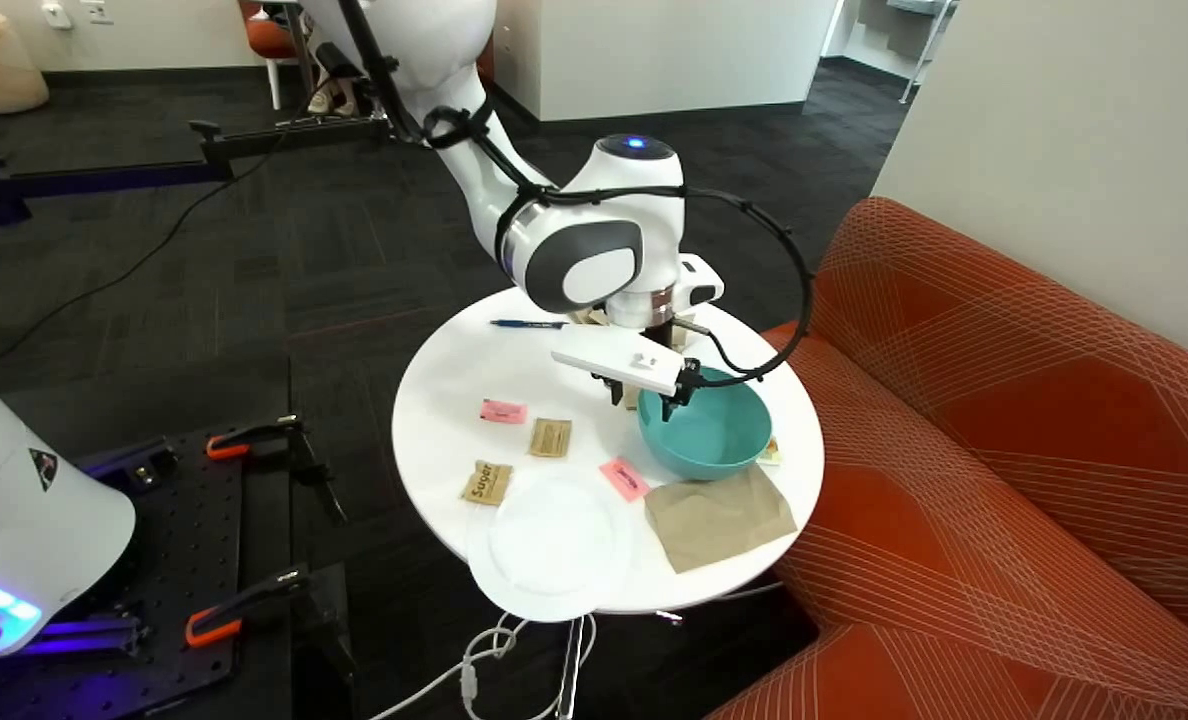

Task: Move the blue bowl to the left

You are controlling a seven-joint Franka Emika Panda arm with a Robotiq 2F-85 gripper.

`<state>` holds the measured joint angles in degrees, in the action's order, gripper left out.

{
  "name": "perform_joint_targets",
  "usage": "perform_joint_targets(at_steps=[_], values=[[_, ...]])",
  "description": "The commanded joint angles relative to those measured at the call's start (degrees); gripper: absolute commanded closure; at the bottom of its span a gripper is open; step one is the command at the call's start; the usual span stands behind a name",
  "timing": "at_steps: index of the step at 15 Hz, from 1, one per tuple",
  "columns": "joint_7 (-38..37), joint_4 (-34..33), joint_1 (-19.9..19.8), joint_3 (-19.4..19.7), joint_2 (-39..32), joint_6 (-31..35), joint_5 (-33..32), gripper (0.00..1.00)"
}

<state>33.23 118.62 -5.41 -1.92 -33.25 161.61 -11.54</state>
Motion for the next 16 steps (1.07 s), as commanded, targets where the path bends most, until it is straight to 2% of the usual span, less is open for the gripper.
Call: perform_joint_targets(at_steps=[1, 5, 7, 12, 16], values=[[-2.9, -0.2, 0.9, 1.1, 0.1, 0.0, -2.4, 0.58], [-4.2, 0.2, 0.9, 1.2, 0.4, 0.1, -3.4, 0.88], [-4.9, -0.1, 1.0, 1.1, 0.2, -0.1, -3.6, 1.00], [-7.5, 1.1, 2.3, 1.8, 2.1, 0.1, -4.0, 0.99], [-13.6, 2.9, 6.6, 4.2, 4.6, 1.1, -7.0, 0.99]])
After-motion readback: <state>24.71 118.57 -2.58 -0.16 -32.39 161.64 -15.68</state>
